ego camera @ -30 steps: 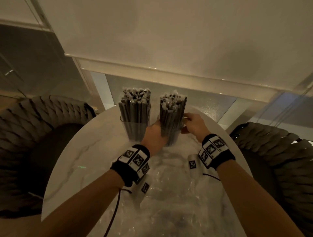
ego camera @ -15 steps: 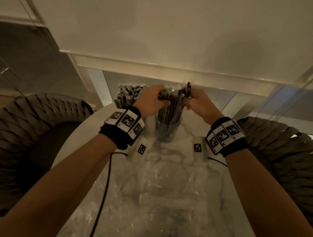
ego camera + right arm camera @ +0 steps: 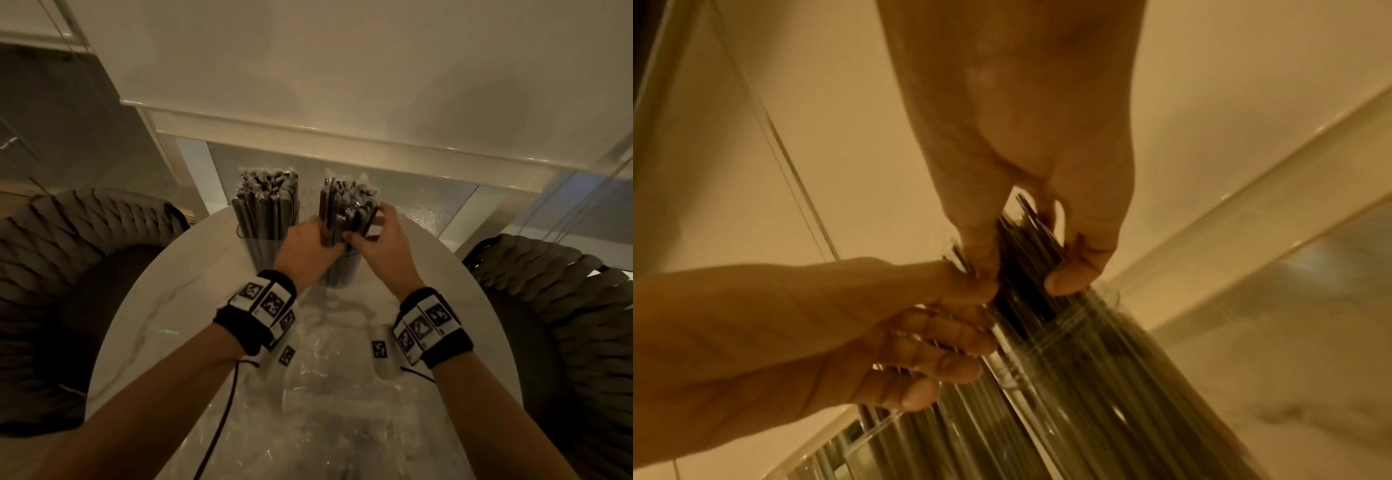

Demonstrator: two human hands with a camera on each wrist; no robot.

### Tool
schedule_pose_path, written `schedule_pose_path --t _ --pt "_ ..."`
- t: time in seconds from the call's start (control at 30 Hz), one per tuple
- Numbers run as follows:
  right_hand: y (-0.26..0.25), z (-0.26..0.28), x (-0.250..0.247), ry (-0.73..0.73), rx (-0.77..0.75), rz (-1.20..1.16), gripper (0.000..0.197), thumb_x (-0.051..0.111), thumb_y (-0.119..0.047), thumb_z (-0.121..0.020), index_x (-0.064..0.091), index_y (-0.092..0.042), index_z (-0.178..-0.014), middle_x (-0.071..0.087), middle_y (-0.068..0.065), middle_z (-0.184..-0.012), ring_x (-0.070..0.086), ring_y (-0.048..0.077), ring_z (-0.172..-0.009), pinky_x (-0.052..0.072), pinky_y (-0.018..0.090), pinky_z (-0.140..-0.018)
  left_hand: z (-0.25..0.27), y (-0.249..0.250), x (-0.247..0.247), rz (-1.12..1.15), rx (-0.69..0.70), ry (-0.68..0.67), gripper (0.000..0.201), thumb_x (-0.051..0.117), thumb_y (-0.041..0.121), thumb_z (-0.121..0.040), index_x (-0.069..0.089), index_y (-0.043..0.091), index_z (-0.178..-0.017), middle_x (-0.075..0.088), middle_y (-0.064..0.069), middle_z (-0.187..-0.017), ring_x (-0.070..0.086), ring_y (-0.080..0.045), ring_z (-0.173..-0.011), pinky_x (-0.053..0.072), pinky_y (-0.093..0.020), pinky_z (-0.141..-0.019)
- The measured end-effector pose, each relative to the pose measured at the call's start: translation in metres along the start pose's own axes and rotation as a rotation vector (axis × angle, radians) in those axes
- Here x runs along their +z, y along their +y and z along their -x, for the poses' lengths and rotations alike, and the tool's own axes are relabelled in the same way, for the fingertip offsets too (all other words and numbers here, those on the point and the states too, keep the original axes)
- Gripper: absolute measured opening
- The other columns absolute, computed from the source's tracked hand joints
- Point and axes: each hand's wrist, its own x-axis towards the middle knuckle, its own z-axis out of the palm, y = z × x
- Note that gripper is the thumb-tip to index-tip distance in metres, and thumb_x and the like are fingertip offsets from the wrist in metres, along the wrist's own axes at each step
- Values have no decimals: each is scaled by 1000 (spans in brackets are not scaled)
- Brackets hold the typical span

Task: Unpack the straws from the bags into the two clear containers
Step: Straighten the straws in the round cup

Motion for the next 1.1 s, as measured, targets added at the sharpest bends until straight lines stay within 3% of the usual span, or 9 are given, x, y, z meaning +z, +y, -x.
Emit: schedule_pose_path --t 0.07,0.17,0.33,0.43,0.53,0.7,0.83,0.93,1.1 --pt "-3 -6 5 -40 -4 92 38 65 -18 -87 54 -7 -123 65 10 -115 60 24 -107 48 30 -89 -5 2 8 -60 4 -61 35 62 39 -82 59 11 -102 67 -11 -98 65 -28 -88 56 -42 -77" --pt "-17 -23 -3 -27 -17 155 29 53 -14 -95 58 -5 -122 65 11 -120 59 25 -112 39 22 -84 -17 8 8 -108 51 -2 29 53 27 -91 57 8 -112 66 -17 -108 63 -35 -98 54 -46 -82" --pt "-24 -50 -19 -89 -29 222 26 48 -10 -96 57 -5 -121 59 5 -107 49 12 -95 31 11 -68 -41 15 -13 -108 144 36 23 46 9 -94 56 -2 -111 65 -22 -105 63 -35 -96 49 -35 -77" --pt "-8 -45 -9 -192 -48 298 28 49 -3 -93 58 -3 -120 64 13 -115 56 18 -97 36 14 -70 -48 13 -13 -227 114 -77 21 44 5 -93 55 -5 -108 63 -25 -107 61 -38 -97 46 -35 -76" --pt "9 -32 -4 -175 -79 298 30 54 2 -88 58 -4 -117 66 13 -114 61 24 -103 37 3 -65 -41 2 1 -343 104 -127 22 44 5 -94 58 -4 -108 64 -26 -109 61 -40 -101 49 -43 -89" --pt "11 1 -13 186 -117 -23 30 56 7 -83 51 -15 -103 63 0 -101 61 13 -79 45 5 -63 -29 -7 9 -197 83 -23 22 46 4 -93 62 -6 -104 65 -27 -106 61 -38 -100 43 -32 -85" --pt "14 18 14 -4 -277 106 33 68 -3 -81 58 -5 -112 61 9 -107 56 5 -79 43 0 -70 -27 -10 10 -182 83 11 17 51 4 -89 63 -4 -98 65 -26 -101 61 -37 -95 38 -25 -74" --pt "15 6 25 -51 -221 153 25 62 -14 -90 62 -1 -111 64 15 -107 62 22 -88 37 -5 -68 -25 -11 8 -153 93 22 16 53 8 -90 62 -3 -97 66 -24 -98 63 -35 -90 37 -22 -70" --pt "-8 -24 -1 -8 -206 146 22 52 -18 -97 63 0 -103 67 11 -84 65 16 -68 51 12 -63 -22 -9 -1 -88 89 36 16 59 6 -86 60 -4 -98 68 -22 -98 64 -34 -92 51 -37 -82"
